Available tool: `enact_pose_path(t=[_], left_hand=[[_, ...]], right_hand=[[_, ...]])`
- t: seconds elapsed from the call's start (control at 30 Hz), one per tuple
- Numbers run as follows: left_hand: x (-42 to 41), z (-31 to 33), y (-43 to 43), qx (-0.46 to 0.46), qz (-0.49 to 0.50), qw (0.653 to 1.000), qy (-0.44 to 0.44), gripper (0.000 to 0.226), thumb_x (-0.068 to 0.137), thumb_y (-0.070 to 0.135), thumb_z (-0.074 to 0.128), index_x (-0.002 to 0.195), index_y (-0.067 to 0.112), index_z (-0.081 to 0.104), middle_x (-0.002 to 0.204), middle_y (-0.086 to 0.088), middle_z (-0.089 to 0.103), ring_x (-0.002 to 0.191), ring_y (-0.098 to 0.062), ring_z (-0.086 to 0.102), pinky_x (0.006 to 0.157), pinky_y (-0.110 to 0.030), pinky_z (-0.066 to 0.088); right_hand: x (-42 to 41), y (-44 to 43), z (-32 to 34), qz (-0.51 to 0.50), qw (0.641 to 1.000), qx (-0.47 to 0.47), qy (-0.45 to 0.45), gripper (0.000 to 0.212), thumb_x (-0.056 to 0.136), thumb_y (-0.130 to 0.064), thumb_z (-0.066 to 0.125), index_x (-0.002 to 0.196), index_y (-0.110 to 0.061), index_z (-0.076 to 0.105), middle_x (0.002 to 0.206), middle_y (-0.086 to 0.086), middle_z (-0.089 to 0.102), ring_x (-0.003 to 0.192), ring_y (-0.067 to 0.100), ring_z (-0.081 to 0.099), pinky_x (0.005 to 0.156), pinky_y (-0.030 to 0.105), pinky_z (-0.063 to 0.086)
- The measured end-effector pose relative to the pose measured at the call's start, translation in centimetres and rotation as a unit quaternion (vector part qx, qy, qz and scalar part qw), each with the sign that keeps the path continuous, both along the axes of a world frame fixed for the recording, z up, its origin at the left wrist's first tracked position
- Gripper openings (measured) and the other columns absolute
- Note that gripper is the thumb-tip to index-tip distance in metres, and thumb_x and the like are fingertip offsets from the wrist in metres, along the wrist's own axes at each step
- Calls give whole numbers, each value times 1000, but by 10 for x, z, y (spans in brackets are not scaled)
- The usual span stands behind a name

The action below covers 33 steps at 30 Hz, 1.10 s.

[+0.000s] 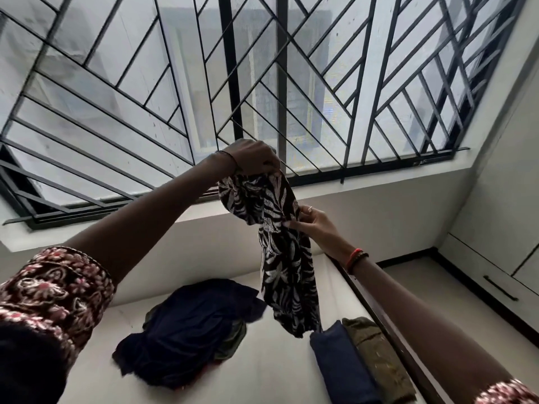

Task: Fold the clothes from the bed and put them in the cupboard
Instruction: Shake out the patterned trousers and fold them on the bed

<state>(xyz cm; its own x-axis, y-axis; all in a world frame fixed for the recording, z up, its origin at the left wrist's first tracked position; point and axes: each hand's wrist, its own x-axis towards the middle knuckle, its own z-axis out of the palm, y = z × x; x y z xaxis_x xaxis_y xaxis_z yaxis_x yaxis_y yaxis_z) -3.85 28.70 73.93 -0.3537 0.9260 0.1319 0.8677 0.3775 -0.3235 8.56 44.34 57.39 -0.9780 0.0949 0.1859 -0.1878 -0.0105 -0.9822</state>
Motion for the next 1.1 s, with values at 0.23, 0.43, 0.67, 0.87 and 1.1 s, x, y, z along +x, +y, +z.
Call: enact_pose_path(t=[0.23, 0.43, 0.67, 0.87, 1.1], left_hand=[[1, 25, 3, 29, 37, 998, 37, 30, 97, 34, 44, 117, 24, 64, 123, 0, 61, 106, -28, 60, 83, -39, 50], [-4, 47, 5, 82, 67, 993, 51, 28, 96, 31, 44, 111, 23, 66, 120, -3, 62, 103, -30, 60, 78, -39, 48], [-8, 55, 3, 116, 99, 987, 51, 27, 94, 31, 45, 111, 25, 66, 122, -5, 61, 107, -32, 58, 82, -41, 46], [-10, 57, -1, 137, 106, 983, 54, 28, 95, 27, 42, 110, 21, 65, 120, -7, 61, 105, -34, 59, 78, -41, 45], [-29, 41, -26, 147, 209, 966, 36, 25, 94, 24, 46, 107, 16, 66, 113, -16, 63, 103, -37, 60, 79, -41, 45]], right_hand=[[15, 11, -22, -11, 1000, -9, -27, 26, 80, 2, 69, 103, -7, 62, 91, 1, 72, 84, 11, 67, 76, 20, 54], [24, 28, -56, -4, 995, 29, -98, 21, 80, 5, 68, 96, -8, 62, 80, -1, 72, 75, 13, 65, 72, 21, 53], [34, 40, -79, -47, 990, 65, -120, 16, 82, 7, 65, 83, -8, 71, 71, -7, 71, 66, 1, 60, 68, 16, 49], [35, 40, -79, -78, 990, 33, -117, 12, 95, -7, 52, 93, -9, 64, 81, -2, 67, 75, 6, 62, 72, 20, 52], [46, 43, -64, -193, 980, -22, -44, 14, 96, -12, 52, 95, -12, 66, 82, -5, 73, 76, 6, 68, 71, 19, 55]])
